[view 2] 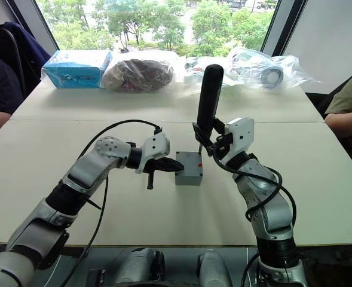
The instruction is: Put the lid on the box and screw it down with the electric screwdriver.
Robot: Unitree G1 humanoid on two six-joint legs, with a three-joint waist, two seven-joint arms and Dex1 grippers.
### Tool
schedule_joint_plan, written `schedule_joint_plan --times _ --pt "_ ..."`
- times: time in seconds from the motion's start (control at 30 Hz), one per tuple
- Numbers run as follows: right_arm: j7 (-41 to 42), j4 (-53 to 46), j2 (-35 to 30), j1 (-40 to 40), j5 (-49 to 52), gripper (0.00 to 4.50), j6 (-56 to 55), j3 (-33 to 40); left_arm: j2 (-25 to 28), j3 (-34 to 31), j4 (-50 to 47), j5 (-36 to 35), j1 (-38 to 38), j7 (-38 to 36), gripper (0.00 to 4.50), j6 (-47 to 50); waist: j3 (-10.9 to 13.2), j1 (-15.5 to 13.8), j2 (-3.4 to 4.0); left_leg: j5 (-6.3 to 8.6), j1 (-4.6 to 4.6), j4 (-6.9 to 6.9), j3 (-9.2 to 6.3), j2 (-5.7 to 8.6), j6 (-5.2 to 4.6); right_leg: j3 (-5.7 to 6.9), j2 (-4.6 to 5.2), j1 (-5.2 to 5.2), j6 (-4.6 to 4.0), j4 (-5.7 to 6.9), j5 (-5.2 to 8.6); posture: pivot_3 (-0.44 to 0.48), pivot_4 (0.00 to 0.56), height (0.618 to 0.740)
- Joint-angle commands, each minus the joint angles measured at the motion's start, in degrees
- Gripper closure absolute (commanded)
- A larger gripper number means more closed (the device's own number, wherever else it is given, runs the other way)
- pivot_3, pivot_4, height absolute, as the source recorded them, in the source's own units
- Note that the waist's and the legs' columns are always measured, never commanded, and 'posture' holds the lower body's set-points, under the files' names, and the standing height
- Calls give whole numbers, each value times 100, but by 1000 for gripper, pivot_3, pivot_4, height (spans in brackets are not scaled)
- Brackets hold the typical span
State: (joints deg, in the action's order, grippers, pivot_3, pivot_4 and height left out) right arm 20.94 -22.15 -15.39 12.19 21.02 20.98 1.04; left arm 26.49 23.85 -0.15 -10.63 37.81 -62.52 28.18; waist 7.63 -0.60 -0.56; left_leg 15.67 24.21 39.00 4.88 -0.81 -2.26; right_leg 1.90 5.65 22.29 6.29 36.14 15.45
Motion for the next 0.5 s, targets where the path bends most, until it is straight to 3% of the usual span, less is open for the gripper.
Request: schedule_joint_plan --times 0.03,0.5 --pt "-27 491 -27 -249 -95 2700 456 -170 27 126 114 160 -82 -17 4500 43 0 0 0 0 0 0 0 0 0 0 1 0 0 0 0 0 150 740" --pt "38 519 -137 -268 -150 2700 442 -249 -10 130 190 206 -55 9 4500 -45 -5 0 -1 3 -14 -5 -3 0 0 2 26 -5 -17 -1 9 0 150 740"
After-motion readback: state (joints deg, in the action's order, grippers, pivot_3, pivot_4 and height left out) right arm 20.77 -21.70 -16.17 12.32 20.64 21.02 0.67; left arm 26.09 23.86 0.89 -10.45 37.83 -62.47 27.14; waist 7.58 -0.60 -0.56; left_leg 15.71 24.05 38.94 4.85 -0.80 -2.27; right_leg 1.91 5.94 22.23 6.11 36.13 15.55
